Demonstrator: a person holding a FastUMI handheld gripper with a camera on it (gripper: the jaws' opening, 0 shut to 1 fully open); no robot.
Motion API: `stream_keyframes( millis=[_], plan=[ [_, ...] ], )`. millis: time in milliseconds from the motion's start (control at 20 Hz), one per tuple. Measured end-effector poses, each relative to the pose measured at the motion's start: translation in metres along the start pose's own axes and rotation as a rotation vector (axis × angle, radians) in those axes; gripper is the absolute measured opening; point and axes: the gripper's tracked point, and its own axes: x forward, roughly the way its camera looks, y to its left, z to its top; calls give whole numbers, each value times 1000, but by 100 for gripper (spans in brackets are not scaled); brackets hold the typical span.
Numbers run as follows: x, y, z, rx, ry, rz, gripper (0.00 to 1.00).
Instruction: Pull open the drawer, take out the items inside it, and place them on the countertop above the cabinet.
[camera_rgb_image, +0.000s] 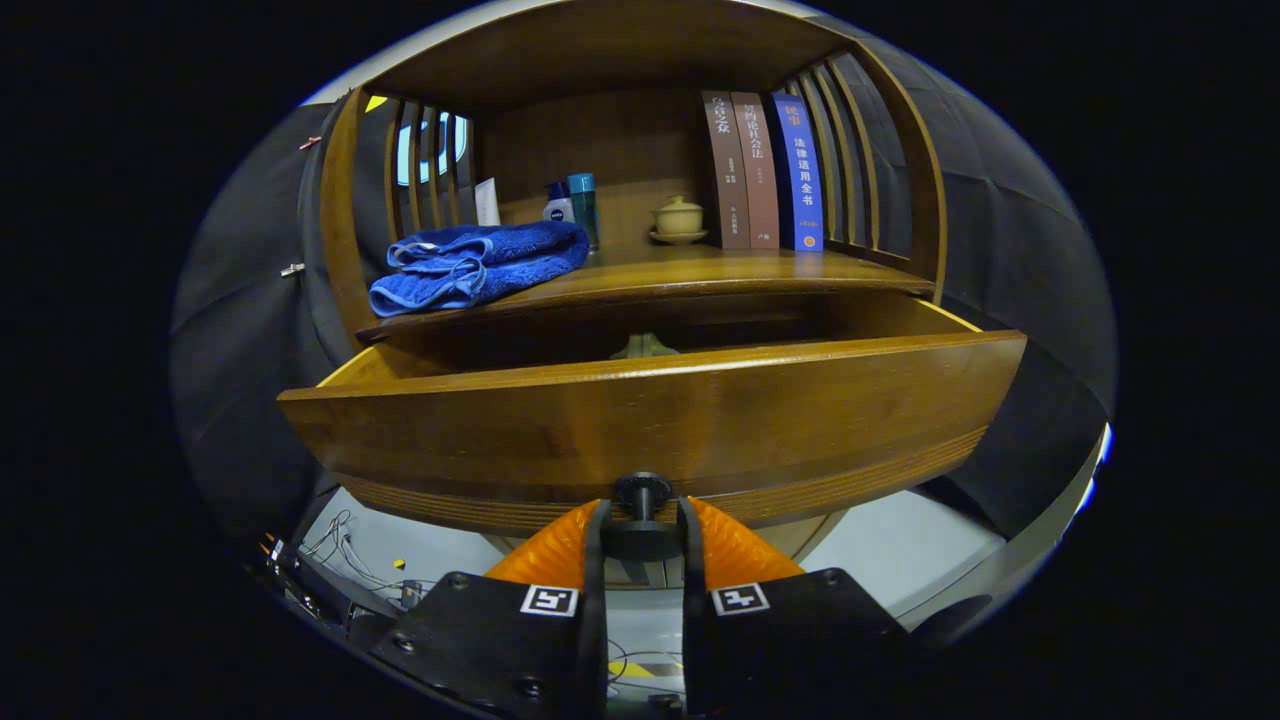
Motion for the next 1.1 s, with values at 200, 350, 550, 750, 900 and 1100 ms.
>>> stream_keyframes(
  millis=[200,350,550,750,900,1100],
  plan=[
    [-28,-1,-15,4,25,-3,34],
    [-46,-3,-25,-3,36,-6,34],
    [-62,-4,-37,18,79,-4,34],
    [-72,-6,-48,39,107,2,34],
    [-73,-7,-49,16,105,-2,34],
    [-72,-7,-50,15,115,-1,38]
  ],
)
